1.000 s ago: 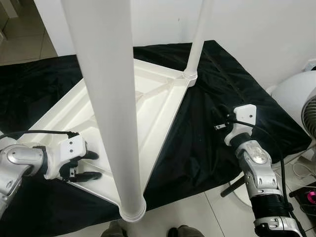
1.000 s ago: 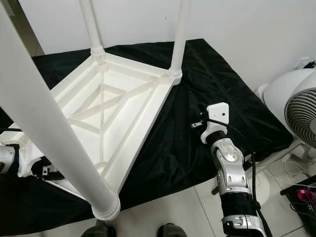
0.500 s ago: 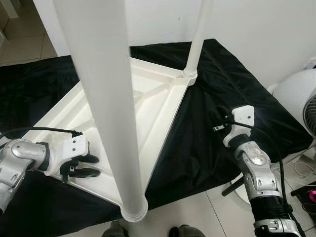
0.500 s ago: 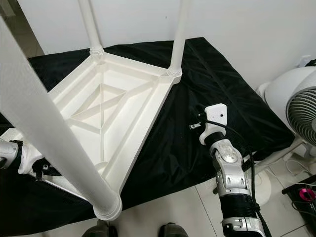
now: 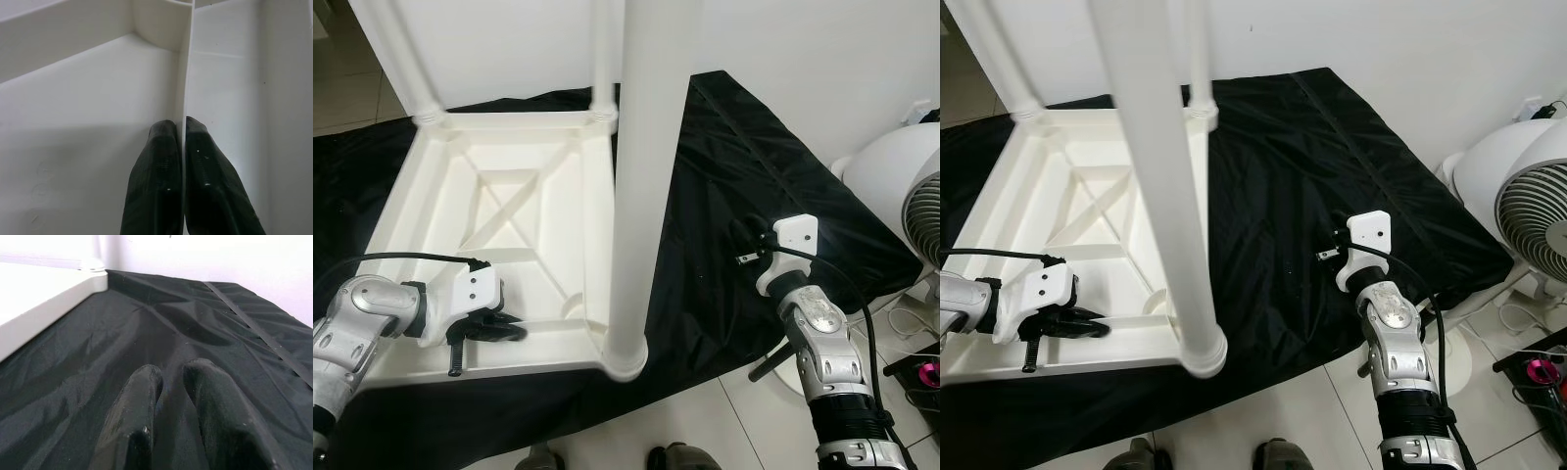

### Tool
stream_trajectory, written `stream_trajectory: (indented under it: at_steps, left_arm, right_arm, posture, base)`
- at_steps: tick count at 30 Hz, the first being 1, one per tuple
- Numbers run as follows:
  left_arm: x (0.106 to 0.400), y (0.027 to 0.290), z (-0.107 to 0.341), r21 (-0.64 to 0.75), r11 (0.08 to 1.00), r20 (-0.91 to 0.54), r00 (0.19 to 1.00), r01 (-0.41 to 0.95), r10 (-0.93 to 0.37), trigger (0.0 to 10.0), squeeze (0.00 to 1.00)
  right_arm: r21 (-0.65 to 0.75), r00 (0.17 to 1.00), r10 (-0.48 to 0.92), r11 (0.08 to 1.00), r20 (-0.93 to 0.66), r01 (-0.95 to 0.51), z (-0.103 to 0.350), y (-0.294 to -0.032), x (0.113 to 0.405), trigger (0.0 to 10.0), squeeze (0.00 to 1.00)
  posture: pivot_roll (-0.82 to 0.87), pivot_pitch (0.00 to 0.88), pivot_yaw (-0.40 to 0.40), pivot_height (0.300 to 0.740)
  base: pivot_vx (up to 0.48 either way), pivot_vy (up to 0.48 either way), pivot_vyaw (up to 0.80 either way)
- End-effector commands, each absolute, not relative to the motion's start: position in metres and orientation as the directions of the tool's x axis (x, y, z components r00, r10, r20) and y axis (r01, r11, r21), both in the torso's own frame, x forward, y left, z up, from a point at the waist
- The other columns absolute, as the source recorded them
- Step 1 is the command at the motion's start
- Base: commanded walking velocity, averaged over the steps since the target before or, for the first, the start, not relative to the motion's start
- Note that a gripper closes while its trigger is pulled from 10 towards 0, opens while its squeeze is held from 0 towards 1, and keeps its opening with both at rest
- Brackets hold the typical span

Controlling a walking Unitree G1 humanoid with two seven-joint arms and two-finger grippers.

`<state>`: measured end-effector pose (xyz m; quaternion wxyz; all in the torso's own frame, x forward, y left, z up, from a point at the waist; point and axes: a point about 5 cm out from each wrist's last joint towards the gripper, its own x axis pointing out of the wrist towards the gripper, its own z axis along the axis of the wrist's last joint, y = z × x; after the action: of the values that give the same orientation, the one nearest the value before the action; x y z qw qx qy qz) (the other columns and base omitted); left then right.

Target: Building children table

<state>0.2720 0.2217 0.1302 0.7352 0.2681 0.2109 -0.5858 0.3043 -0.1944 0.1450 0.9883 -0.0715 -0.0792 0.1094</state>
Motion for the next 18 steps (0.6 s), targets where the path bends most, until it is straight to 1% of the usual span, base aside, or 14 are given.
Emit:
stream_trajectory:
  at_steps: [1,4,6,7,8,9,11,12,18]
  left_arm:
    - [0.277,0.226,0.127,0.188,0.321,-0.572,0.369,0.928,-0.732,0.0,0.00]
    - [0.278,0.219,0.128,0.213,0.326,-0.544,0.389,0.921,-0.744,0.0,0.00]
    - [0.278,0.219,0.128,0.213,0.326,-0.544,0.389,0.921,-0.744,0.0,0.00]
    - [0.278,0.216,0.128,0.221,0.331,-0.531,0.398,0.917,-0.748,1.8,0.00]
    - [0.278,0.216,0.128,0.221,0.331,-0.531,0.398,0.917,-0.748,1.8,0.00]
    - [0.279,0.210,0.129,0.243,0.329,-0.510,0.409,0.912,-0.757,10.0,0.00]
    - [0.279,0.205,0.129,0.248,0.328,-0.495,0.410,0.911,-0.766,10.0,0.00]
    - [0.279,0.201,0.130,0.244,0.334,-0.478,0.412,0.911,-0.776,10.0,1.00]
    - [0.278,0.196,0.132,0.233,0.332,-0.450,0.404,0.914,-0.796,10.0,1.00]
  right_arm:
    - [-0.160,0.965,0.225,0.966,0.136,-0.203,0.146,-0.194,0.305,10.0,0.00]
    - [-0.161,0.965,0.225,0.966,0.135,-0.203,0.146,-0.194,0.306,10.0,0.00]
    - [-0.161,0.965,0.225,0.966,0.135,-0.203,0.146,-0.194,0.306,10.0,0.00]
    - [-0.162,0.965,0.225,0.966,0.135,-0.203,0.146,-0.194,0.306,10.0,0.00]
    - [-0.162,0.965,0.225,0.966,0.135,-0.203,0.146,-0.194,0.306,10.0,0.00]
    - [-0.162,0.965,0.227,0.965,0.135,-0.204,0.146,-0.193,0.306,10.0,0.00]
    - [-0.162,0.964,0.228,0.965,0.135,-0.205,0.146,-0.193,0.306,10.0,0.00]
    - [-0.161,0.964,0.228,0.965,0.135,-0.205,0.146,-0.193,0.306,10.0,0.00]
    - [-0.160,0.964,0.226,0.966,0.137,-0.204,0.146,-0.193,0.306,10.0,0.00]
  posture:
    - [-0.03,0.085,0.029,0.740]
    - [-0.03,0.086,0.026,0.740]
    - [-0.03,0.086,0.026,0.740]
    - [-0.03,0.086,0.026,0.740]
    - [-0.03,0.086,0.026,0.740]
    - [-0.03,0.086,0.025,0.740]
    - [-0.03,0.086,0.025,0.740]
    - [-0.03,0.087,0.024,0.740]
    - [-0.03,0.087,0.024,0.740]
  base:
    - [0.000,0.000,0.00]
    - [0.000,0.000,0.00]
    - [0.000,0.000,0.00]
    - [0.000,0.000,0.00]
    - [0.000,0.000,0.00]
    - [0.000,0.000,0.00]
    - [0.000,0.000,0.00]
    - [0.000,0.000,0.00]
    - [0.000,0.000,0.00]
